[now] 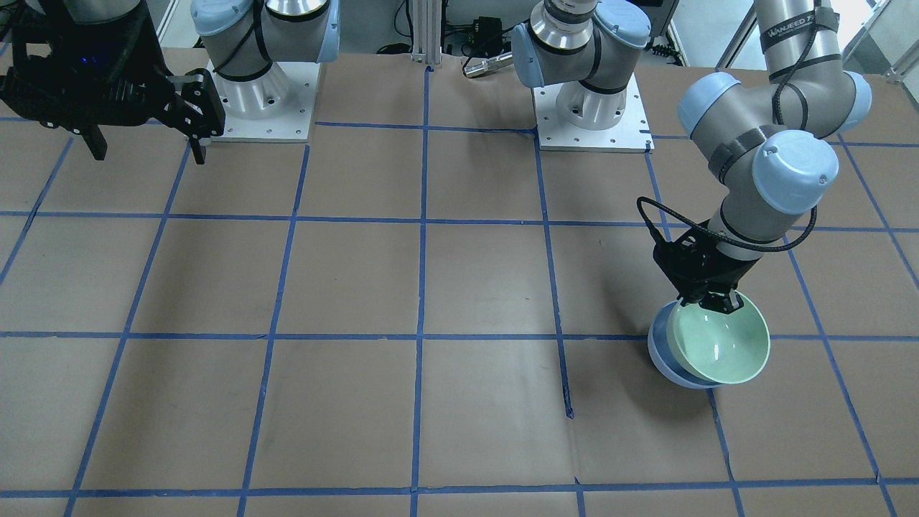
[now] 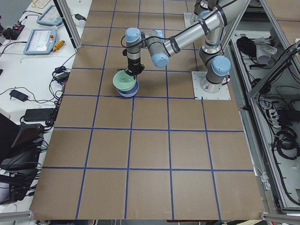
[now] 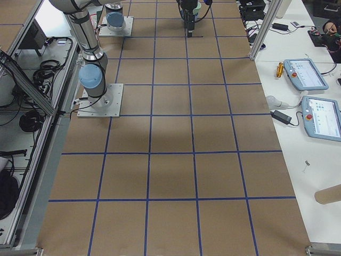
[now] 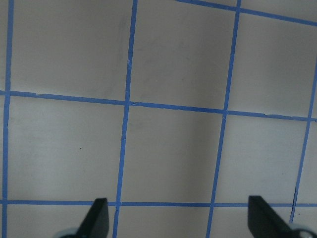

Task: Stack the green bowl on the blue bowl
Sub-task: 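Lower the green bowl into the blue bowl with the left gripper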

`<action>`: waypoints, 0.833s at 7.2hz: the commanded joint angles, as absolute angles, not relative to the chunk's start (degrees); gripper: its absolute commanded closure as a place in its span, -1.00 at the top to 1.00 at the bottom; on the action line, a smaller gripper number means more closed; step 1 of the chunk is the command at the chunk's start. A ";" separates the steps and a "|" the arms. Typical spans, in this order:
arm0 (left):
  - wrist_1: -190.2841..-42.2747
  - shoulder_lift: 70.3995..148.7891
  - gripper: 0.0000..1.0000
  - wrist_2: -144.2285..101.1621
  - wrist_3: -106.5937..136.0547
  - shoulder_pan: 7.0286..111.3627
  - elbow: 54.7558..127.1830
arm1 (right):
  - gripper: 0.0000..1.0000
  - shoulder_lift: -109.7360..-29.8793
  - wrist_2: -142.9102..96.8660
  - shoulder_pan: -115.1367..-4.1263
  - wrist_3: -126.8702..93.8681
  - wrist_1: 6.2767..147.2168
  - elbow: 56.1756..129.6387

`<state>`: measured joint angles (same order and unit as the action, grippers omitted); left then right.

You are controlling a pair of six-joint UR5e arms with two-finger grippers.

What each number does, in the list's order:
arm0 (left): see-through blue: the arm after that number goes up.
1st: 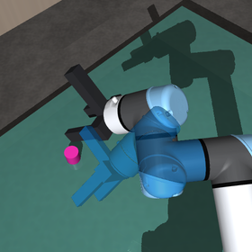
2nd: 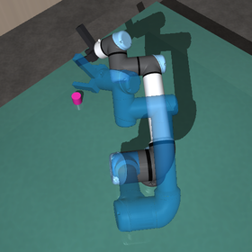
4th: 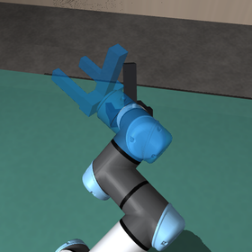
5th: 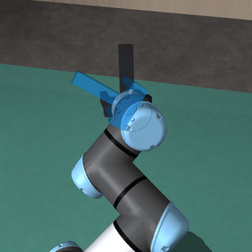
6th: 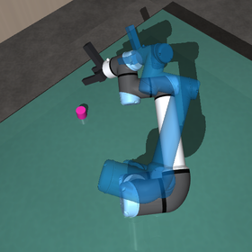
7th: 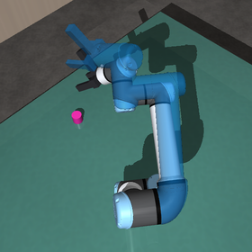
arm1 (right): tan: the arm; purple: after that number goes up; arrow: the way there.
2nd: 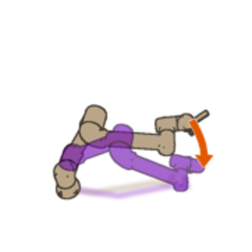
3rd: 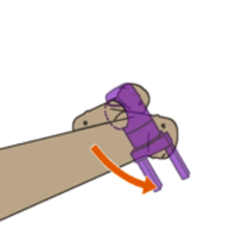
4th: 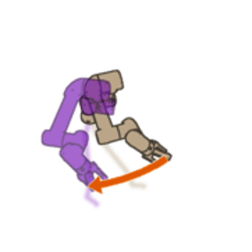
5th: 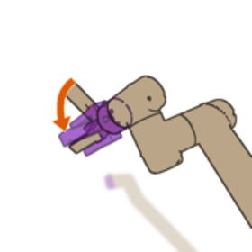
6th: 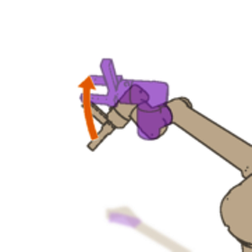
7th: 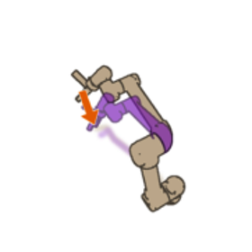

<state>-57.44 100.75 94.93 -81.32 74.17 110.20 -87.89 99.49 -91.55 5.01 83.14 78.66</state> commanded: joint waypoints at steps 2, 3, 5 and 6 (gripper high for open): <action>-57.48 100.29 0.91 95.10 -77.81 74.18 110.48 | 1.00 -87.89 99.49 -91.58 5.01 83.14 78.66; -57.74 99.76 1.00 95.18 -77.44 74.44 110.39 | 1.00 -87.89 99.49 -91.50 5.01 83.14 78.66; -59.49 97.75 1.00 97.01 -68.00 75.06 109.34 | 1.00 -87.89 99.49 -91.50 5.01 83.14 78.66; -65.51 96.34 1.00 97.29 -58.72 75.41 106.90 | 1.00 -87.89 99.49 -91.58 5.01 83.14 78.66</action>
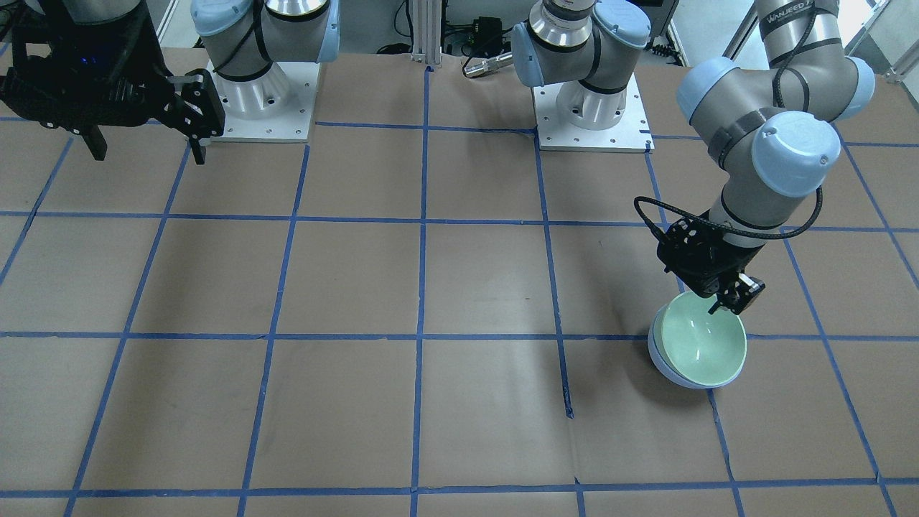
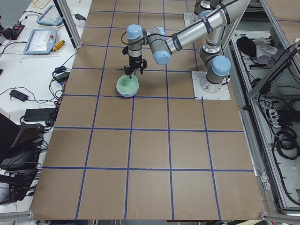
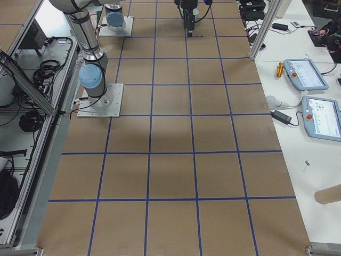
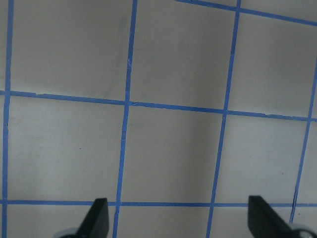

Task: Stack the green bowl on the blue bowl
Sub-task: 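Open the left gripper and raise it off the stacked bowls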

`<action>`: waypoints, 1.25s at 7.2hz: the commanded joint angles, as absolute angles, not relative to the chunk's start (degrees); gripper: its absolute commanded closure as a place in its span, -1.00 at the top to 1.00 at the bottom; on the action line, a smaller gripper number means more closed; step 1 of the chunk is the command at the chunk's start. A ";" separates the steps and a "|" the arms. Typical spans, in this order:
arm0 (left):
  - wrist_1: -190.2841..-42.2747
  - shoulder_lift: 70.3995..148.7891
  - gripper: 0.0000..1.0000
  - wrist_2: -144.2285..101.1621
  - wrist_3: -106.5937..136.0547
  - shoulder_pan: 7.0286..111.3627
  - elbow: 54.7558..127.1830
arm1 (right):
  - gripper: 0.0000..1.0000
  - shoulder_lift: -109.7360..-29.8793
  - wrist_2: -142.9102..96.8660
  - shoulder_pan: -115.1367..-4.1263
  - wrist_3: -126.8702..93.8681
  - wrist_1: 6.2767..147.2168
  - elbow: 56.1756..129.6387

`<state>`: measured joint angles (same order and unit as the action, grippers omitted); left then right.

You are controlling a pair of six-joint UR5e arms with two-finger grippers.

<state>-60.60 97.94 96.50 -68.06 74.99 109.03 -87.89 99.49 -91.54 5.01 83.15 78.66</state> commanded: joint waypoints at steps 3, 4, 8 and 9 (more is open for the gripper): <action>-78.37 94.84 1.00 92.39 -32.60 77.59 98.99 | 1.00 -87.89 99.49 -91.58 5.01 83.14 78.66; -80.23 95.27 1.00 92.29 -23.38 78.48 97.31 | 1.00 -87.89 99.49 -91.50 5.01 83.14 78.66; -84.02 91.68 1.00 92.29 -8.89 85.14 94.13 | 1.00 -87.89 99.49 -91.58 5.01 83.14 78.66; -85.50 90.02 1.00 92.72 -8.70 87.60 94.13 | 1.00 -87.89 99.49 -91.58 5.01 83.14 78.66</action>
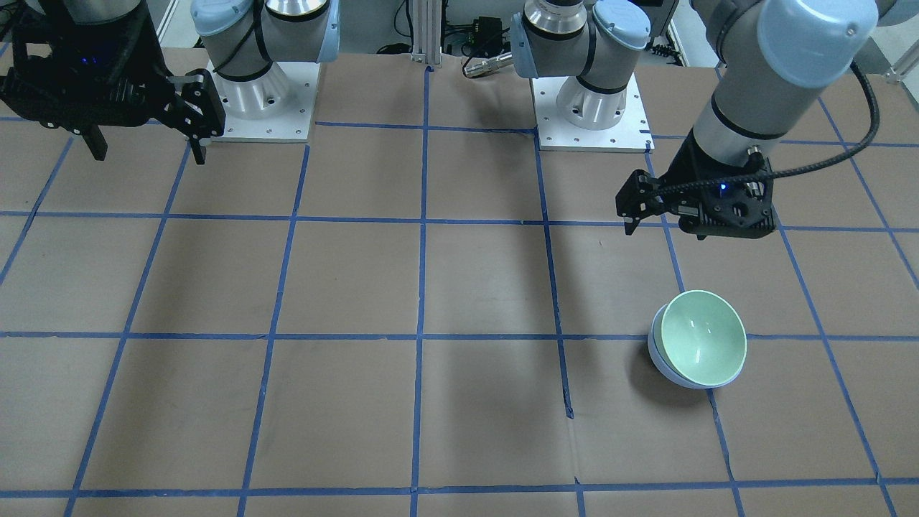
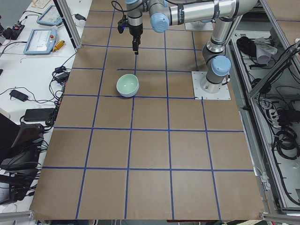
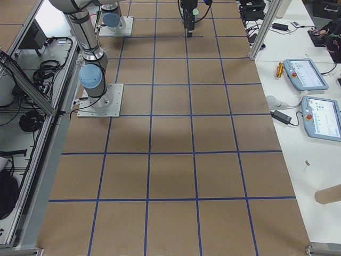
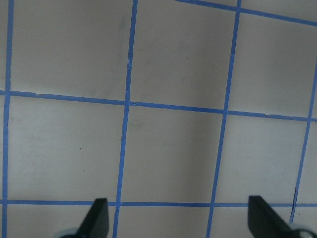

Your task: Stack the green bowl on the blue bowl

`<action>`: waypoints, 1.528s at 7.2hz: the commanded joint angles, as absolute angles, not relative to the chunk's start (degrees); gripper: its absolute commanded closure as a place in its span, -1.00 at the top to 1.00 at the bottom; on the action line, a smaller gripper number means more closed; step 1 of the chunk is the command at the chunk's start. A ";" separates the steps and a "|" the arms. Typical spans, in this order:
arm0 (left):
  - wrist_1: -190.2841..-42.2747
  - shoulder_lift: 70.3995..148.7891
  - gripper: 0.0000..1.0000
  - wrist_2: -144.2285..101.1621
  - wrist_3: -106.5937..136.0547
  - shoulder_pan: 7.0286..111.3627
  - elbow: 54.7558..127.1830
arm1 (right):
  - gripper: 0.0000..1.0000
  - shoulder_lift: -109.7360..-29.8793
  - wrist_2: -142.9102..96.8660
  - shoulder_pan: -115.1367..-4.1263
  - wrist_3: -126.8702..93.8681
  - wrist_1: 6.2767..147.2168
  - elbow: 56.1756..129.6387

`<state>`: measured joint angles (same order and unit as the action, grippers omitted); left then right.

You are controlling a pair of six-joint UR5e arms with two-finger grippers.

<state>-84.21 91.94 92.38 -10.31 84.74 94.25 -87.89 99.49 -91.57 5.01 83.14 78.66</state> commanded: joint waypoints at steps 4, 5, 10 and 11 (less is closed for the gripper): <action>-90.61 86.49 1.00 92.55 -7.21 88.68 94.22 | 1.00 -87.89 99.49 -91.58 5.01 83.14 78.66; -90.96 86.31 1.00 92.29 -7.21 88.68 94.22 | 1.00 -87.89 99.49 -91.58 5.01 83.14 78.66; -90.97 87.19 1.00 92.29 -3.78 88.94 94.39 | 1.00 -87.89 99.49 -91.58 5.01 83.14 78.66; -90.97 87.27 1.00 92.11 -3.78 88.95 94.31 | 1.00 -87.89 99.49 -91.58 5.01 83.14 78.66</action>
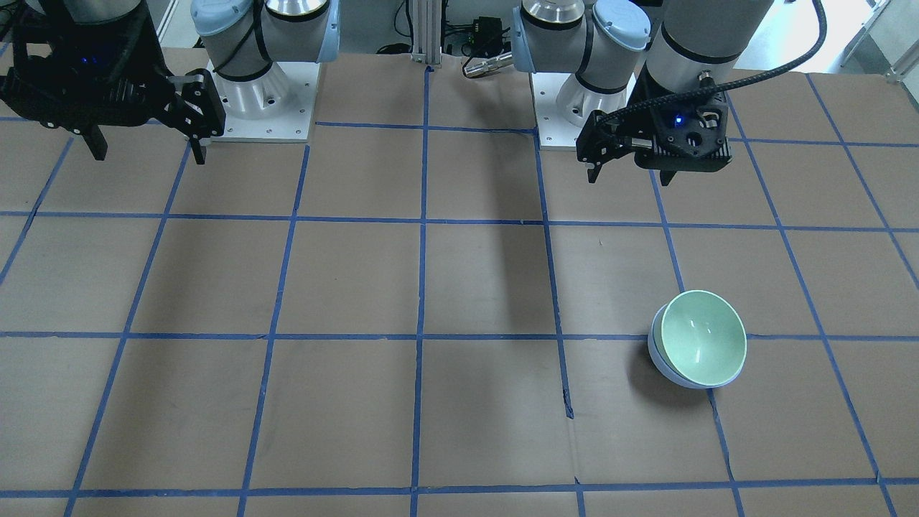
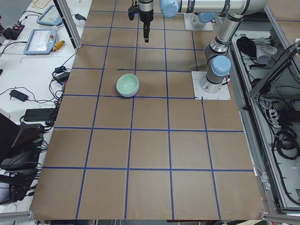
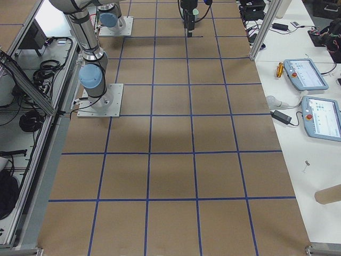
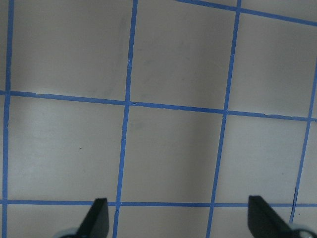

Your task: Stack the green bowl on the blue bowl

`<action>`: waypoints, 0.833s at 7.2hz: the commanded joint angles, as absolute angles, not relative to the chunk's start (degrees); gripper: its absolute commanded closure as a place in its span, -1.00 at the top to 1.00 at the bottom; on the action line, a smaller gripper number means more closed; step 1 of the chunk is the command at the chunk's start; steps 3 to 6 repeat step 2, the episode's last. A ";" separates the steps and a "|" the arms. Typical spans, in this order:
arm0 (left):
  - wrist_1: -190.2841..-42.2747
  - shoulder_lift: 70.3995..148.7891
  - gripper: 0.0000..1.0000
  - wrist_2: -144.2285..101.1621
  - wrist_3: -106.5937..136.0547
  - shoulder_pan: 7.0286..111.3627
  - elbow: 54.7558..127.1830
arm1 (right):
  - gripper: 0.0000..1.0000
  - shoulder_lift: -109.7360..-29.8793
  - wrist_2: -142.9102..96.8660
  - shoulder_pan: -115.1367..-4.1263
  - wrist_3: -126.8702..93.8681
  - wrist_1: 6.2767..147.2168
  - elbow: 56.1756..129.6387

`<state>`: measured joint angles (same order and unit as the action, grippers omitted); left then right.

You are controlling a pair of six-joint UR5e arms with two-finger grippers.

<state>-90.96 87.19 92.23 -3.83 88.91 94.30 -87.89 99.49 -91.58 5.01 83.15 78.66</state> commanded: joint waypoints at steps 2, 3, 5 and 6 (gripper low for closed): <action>-90.97 87.10 1.00 91.93 -4.04 89.03 94.39 | 1.00 -87.89 99.49 -91.50 5.01 83.14 78.66; -90.97 87.10 1.00 91.93 -4.04 89.03 94.39 | 1.00 -87.89 99.49 -91.50 5.01 83.14 78.66; -90.97 87.10 1.00 91.93 -4.04 89.03 94.39 | 1.00 -87.89 99.49 -91.50 5.01 83.14 78.66; -90.97 87.10 1.00 91.93 -4.04 89.03 94.39 | 1.00 -87.89 99.49 -91.50 5.01 83.14 78.66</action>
